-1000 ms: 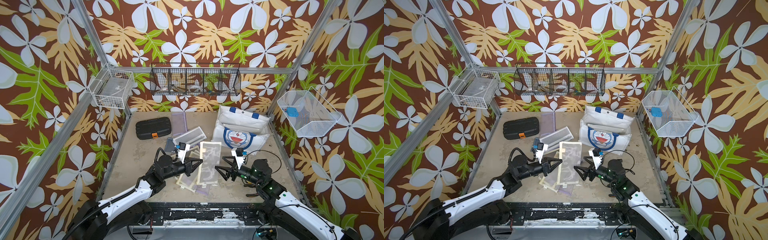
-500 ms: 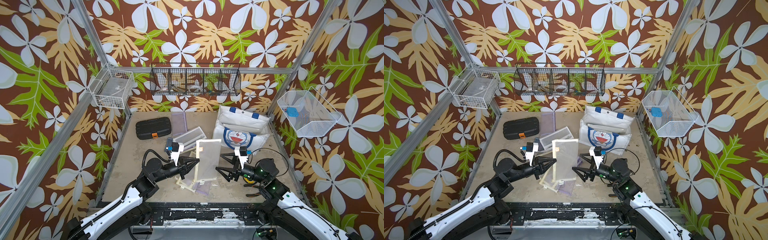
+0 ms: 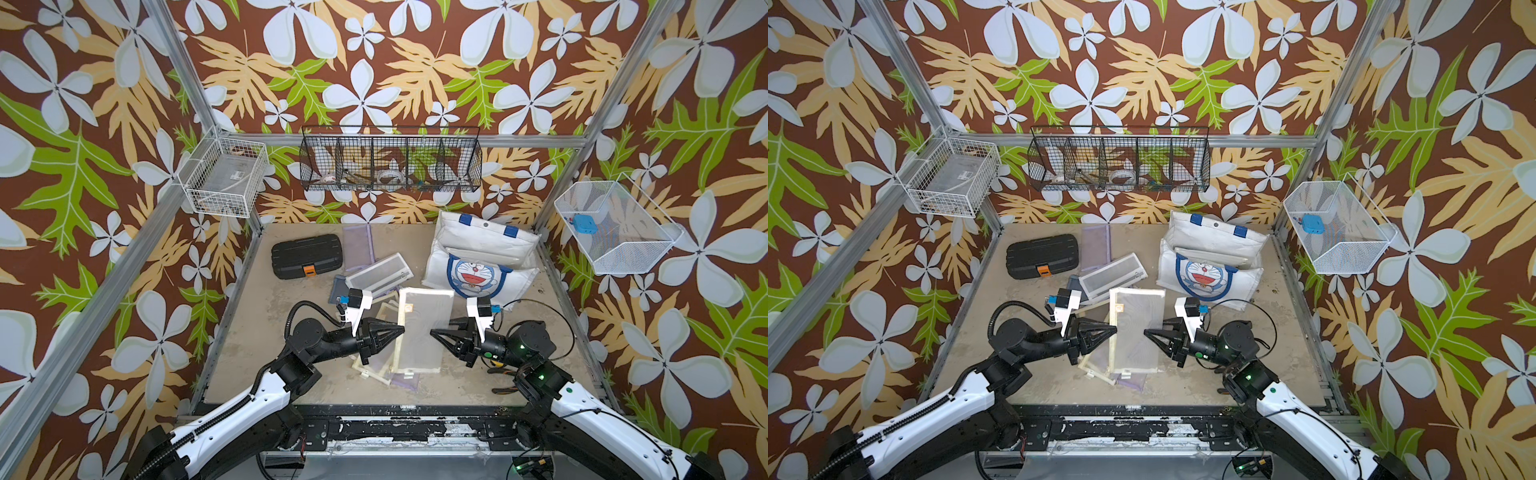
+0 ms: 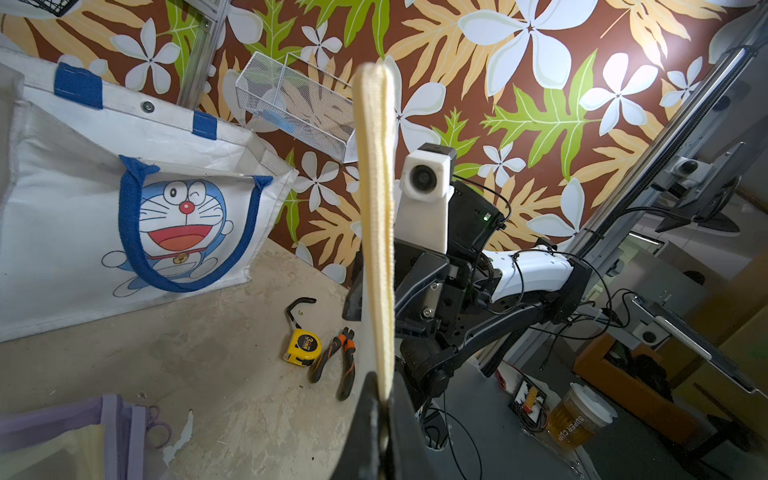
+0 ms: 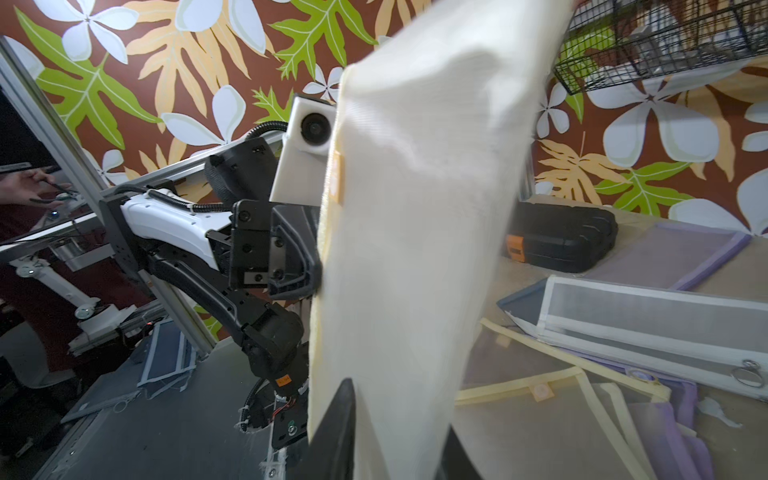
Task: Put the pencil pouch into the canvas bag
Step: Pick up the pencil case from the pencil case, then place the pencil case in the canvas bag.
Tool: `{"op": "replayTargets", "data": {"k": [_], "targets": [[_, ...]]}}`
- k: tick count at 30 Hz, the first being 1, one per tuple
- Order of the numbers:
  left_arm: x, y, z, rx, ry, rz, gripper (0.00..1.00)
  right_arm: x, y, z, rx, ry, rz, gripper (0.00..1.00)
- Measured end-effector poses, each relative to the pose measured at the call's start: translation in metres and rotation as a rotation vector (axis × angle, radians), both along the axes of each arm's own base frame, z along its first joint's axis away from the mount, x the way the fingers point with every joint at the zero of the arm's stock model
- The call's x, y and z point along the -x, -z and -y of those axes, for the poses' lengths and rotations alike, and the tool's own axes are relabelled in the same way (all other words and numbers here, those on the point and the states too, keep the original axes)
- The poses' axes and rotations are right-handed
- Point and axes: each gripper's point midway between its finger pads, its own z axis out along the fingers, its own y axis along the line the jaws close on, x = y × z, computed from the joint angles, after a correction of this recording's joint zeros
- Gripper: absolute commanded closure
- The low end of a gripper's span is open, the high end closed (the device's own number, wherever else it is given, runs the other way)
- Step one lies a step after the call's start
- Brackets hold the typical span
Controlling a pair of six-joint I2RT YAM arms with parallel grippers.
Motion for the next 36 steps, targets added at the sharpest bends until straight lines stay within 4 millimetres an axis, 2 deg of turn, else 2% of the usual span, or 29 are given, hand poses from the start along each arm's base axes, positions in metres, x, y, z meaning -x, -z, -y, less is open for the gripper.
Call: {"op": "replayTargets", "data": {"k": [2,5,8,11,15,17,20,26,31,33,36], "targets": [[-0.001,0.001,0.000,-0.002,-0.001,-0.006,1.00,0.005,-0.001,-0.003,-0.003,-0.012,0.009,0.96],[-0.006,0.002,-0.002,-0.011,-0.037,-0.017,0.60,0.008,-0.003,-0.004,-0.002,-0.004,0.030,1.00],[-0.017,0.003,-0.006,-0.027,-0.111,-0.044,0.37,0.004,-0.006,0.001,0.015,0.038,0.050,1.00],[-0.029,0.011,-0.013,-0.049,-0.194,-0.076,0.23,-0.013,-0.015,0.009,0.059,0.153,0.077,1.00],[-0.047,0.032,-0.026,-0.094,-0.330,-0.132,0.04,-0.045,-0.025,0.019,0.193,0.327,0.112,1.00],[-0.054,0.043,-0.035,-0.116,-0.395,-0.155,0.00,-0.062,-0.027,0.023,0.275,0.401,0.131,1.00],[-0.063,0.054,-0.046,-0.141,-0.481,-0.186,0.00,-0.082,-0.034,0.031,0.385,0.495,0.172,1.00],[-0.074,0.076,-0.053,-0.203,-0.552,-0.242,0.00,-0.126,-0.082,0.049,0.569,0.715,0.350,1.00],[-0.073,0.101,-0.053,-0.251,-0.551,-0.294,0.00,-0.171,-0.118,0.080,0.737,0.911,0.471,1.00],[-0.072,0.104,-0.053,-0.253,-0.546,-0.302,0.01,-0.191,-0.123,0.094,0.814,0.968,0.491,1.00],[-0.070,0.102,-0.050,-0.244,-0.530,-0.302,0.01,-0.215,-0.117,0.105,0.951,0.994,0.515,1.00]]}}
